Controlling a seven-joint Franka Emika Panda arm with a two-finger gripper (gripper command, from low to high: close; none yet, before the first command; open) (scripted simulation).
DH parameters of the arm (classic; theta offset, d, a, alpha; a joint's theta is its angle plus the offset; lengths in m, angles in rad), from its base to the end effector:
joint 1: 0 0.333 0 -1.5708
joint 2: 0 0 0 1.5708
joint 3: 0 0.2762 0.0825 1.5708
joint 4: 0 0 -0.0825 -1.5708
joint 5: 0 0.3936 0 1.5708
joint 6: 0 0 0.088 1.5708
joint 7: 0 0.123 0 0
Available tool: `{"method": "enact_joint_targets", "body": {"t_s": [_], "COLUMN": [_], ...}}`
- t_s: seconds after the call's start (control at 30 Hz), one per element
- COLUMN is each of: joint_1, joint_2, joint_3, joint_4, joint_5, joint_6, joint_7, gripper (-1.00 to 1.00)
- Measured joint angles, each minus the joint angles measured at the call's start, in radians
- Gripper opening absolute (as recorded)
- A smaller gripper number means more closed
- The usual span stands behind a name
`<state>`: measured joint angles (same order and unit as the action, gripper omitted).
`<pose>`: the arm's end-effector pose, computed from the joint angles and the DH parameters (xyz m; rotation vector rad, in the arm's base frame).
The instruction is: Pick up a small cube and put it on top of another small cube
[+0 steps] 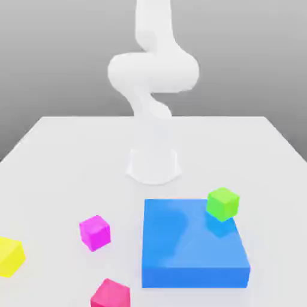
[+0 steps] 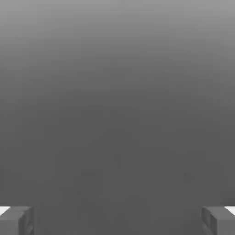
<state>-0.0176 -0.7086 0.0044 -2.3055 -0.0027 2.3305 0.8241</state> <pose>0.4262 -0.0053 0.6362 -2.4662 1.0956 -0.9559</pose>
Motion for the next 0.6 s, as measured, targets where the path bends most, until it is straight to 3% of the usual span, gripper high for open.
{"method": "enact_joint_targets", "body": {"t_s": [0.6], "joint_1": [-0.090], "joint_2": [0.659], "joint_3": [-0.007], "joint_4": [-0.040], "joint_5": [-0.023], "joint_6": [0.222], "joint_7": [0.176], "gripper": [0.00]}}
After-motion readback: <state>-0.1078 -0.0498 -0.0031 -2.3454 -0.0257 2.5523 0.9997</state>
